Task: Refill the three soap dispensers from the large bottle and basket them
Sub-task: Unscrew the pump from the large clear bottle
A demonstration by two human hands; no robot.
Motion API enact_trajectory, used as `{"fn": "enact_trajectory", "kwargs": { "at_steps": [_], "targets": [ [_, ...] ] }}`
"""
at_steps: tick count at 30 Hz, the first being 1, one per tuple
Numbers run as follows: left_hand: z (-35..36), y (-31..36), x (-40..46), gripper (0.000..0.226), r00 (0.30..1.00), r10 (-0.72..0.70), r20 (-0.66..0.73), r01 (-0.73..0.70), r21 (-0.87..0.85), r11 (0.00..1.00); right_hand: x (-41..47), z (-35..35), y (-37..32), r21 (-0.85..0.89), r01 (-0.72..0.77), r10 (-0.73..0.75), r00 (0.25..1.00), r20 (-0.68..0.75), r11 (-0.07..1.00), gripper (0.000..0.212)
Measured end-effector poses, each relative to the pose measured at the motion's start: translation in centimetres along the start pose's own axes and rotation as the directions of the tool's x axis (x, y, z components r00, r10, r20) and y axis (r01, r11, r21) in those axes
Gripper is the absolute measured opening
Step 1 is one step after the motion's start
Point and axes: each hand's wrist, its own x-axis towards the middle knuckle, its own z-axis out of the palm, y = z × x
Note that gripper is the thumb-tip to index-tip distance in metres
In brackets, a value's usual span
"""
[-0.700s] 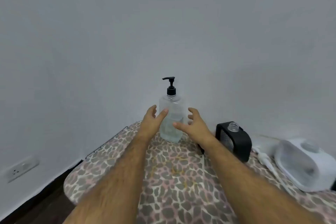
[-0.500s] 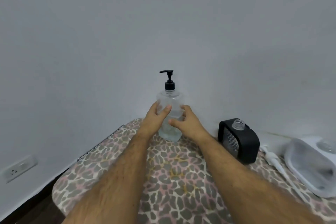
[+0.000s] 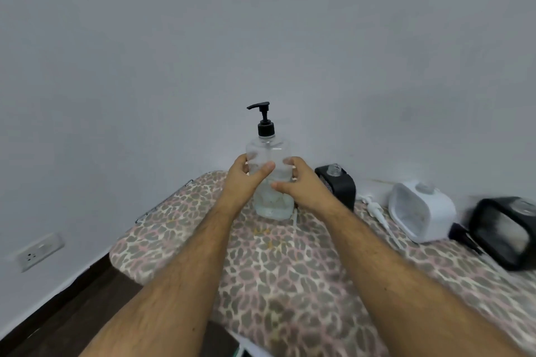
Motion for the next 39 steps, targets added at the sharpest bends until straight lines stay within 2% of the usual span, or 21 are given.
{"fn": "enact_trajectory", "kwargs": {
  "at_steps": [7, 13, 19, 24, 28, 34, 39],
  "targets": [
    [5.2, 4.3, -11.1, 0.053, 0.992, -0.007, 0.128, 0.007, 0.001, 1.0, -13.5, -5.4, -1.7, -0.018, -0.025, 0.024, 0.998, -0.056, 1.0, 0.04],
    [11.2, 6.1, -19.6, 0.047, 0.972, 0.035, 0.233, -0.032, -0.016, 0.999, -23.9, -10.4, -0.6, -0.018, -0.068, 0.064, 0.985, -0.162, 0.998, 0.054],
    [16.2, 6.7, -24.5, 0.068, 0.945, 0.01, 0.328, -0.009, -0.005, 1.0, -31.0, -14.6, 0.9, 0.031, -0.107, 0.111, 0.967, -0.229, 0.994, 0.052],
    [19.2, 7.2, -26.0, 0.091, 0.941, 0.026, 0.337, -0.048, 0.055, 0.997, -33.3, -16.7, 1.5, 0.056, -0.118, 0.129, 0.955, -0.268, 0.991, 0.06],
    [20.3, 7.5, -26.5, 0.086, 0.94, 0.026, 0.34, -0.051, 0.065, 0.997, -33.5, -17.4, 2.0, 0.063, -0.104, 0.118, 0.953, -0.28, 0.993, 0.059],
    [20.9, 6.7, -26.3, 0.094, 0.94, 0.028, 0.339, -0.055, 0.068, 0.996, -33.2, -17.5, 2.8, 0.092, -0.103, 0.123, 0.958, -0.26, 0.99, 0.062],
    [20.8, 6.6, -26.0, 0.076, 0.919, 0.023, 0.393, -0.045, 0.047, 0.998, -33.0, -17.8, 2.5, 0.106, -0.07, 0.095, 0.96, -0.262, 0.992, 0.059]
  ]
}}
